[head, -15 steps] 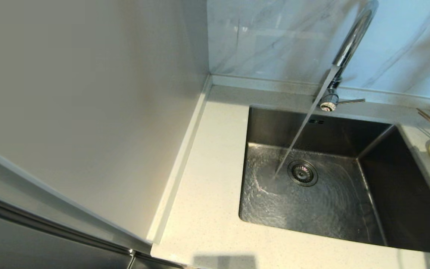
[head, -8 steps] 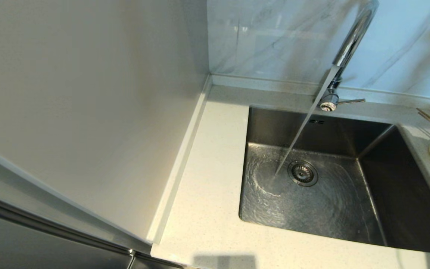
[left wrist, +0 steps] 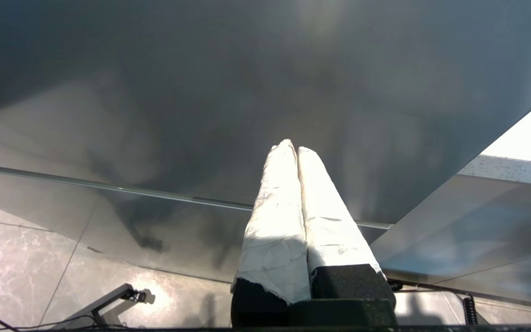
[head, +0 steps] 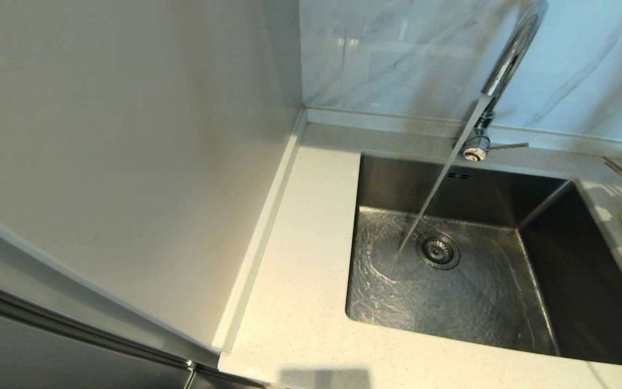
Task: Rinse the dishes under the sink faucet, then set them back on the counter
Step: Pick up the chopsticks
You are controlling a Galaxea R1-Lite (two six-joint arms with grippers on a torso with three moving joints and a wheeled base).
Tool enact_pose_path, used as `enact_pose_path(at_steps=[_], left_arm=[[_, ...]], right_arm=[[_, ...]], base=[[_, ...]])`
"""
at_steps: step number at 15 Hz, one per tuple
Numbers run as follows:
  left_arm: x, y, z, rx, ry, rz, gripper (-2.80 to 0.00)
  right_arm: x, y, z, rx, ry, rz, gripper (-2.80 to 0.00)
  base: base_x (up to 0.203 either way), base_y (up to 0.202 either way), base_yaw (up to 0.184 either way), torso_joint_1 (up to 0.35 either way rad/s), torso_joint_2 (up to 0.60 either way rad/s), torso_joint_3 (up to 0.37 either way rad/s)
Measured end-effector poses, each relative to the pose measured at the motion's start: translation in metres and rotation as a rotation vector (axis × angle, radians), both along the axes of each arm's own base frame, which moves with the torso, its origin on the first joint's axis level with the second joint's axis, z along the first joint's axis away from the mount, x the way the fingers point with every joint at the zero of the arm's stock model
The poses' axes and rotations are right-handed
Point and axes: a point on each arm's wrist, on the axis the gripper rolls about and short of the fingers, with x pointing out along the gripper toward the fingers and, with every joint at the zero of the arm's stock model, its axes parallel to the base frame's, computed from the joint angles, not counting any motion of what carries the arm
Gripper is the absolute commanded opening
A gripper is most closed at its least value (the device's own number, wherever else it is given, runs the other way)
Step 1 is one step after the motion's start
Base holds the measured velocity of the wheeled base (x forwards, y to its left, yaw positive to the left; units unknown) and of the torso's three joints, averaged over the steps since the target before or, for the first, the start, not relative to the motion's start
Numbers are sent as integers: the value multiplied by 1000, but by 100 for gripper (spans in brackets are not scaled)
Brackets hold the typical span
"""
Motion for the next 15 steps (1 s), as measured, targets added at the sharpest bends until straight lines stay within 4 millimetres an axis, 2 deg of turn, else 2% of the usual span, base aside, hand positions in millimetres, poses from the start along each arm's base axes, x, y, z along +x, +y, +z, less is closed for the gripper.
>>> enact_pose_path(at_steps=[10, 15], left_arm=[[0, 0, 0, 0, 0, 0, -280], [0, 0, 0, 0, 0, 0, -280]], right_arm=[[19, -43, -20, -74, -71, -56, 0], [29, -56, -34, -85, -78, -69, 0]], base=[[0, 0, 0, 0, 0, 0], [0, 0, 0, 0, 0, 0]])
